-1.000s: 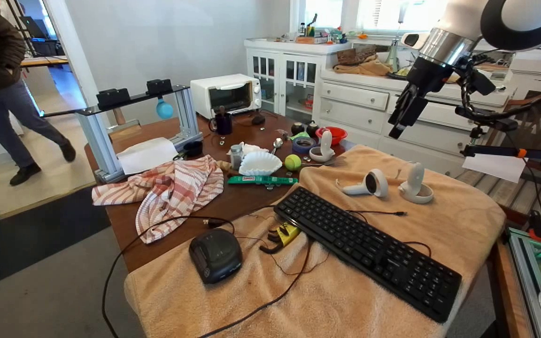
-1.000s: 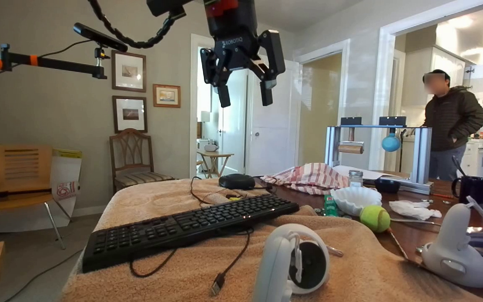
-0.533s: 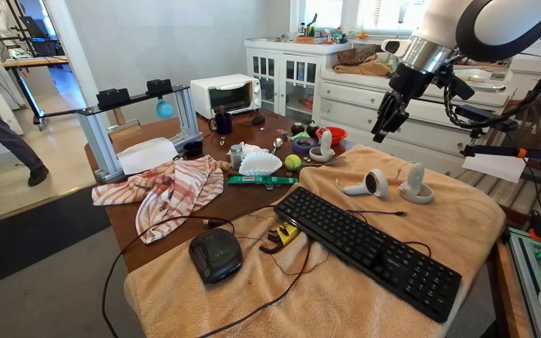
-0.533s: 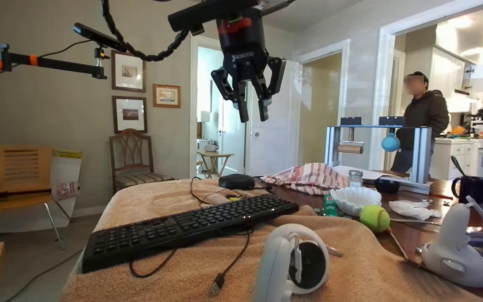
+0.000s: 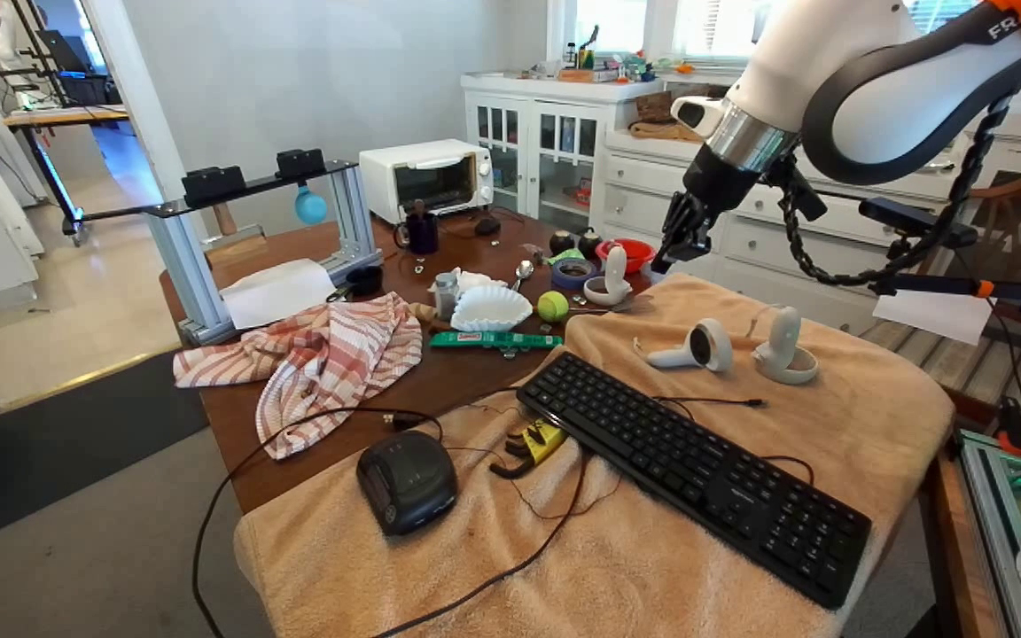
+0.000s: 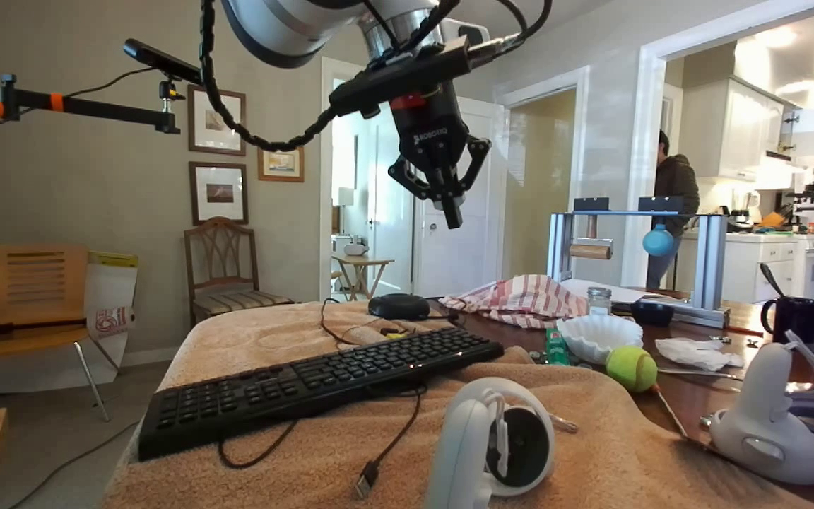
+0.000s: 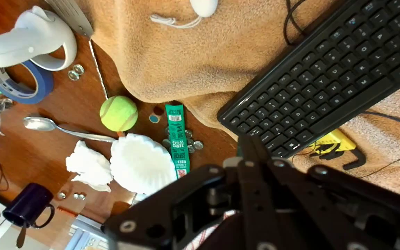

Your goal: Press the button on the keyboard

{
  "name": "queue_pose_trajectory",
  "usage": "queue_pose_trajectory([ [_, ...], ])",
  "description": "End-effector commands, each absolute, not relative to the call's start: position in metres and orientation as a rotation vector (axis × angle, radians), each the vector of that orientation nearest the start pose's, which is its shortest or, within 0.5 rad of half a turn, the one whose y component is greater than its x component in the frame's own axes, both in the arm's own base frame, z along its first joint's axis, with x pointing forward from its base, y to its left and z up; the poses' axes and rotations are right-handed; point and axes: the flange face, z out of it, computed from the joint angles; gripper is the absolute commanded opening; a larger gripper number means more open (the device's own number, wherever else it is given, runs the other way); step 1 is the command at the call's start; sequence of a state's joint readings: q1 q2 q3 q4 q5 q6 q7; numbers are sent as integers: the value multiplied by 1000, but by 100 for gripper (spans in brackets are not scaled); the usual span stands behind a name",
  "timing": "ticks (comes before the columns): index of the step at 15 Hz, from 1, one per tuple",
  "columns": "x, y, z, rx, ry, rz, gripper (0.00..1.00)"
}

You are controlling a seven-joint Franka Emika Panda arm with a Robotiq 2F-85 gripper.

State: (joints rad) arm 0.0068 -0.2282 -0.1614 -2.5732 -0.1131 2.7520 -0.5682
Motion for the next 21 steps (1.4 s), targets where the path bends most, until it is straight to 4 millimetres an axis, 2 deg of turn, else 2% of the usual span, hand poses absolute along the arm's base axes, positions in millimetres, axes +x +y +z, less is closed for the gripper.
queue_pose_trajectory([
  [1,476,-47,360,-3068,-778,-624,0],
  [2,472,-31,355,-3011,-741,-585,0],
  [3,468,-50,365,-3084,-756,-613,1],
  [6,470,-27,355,-3026,-749,-596,1],
  [11,472,-28,353,-3006,-728,-615,0],
  [15,482,-20,340,-2964,-771,-649,0],
  [21,502,-22,313,-2918,-836,-616,0],
])
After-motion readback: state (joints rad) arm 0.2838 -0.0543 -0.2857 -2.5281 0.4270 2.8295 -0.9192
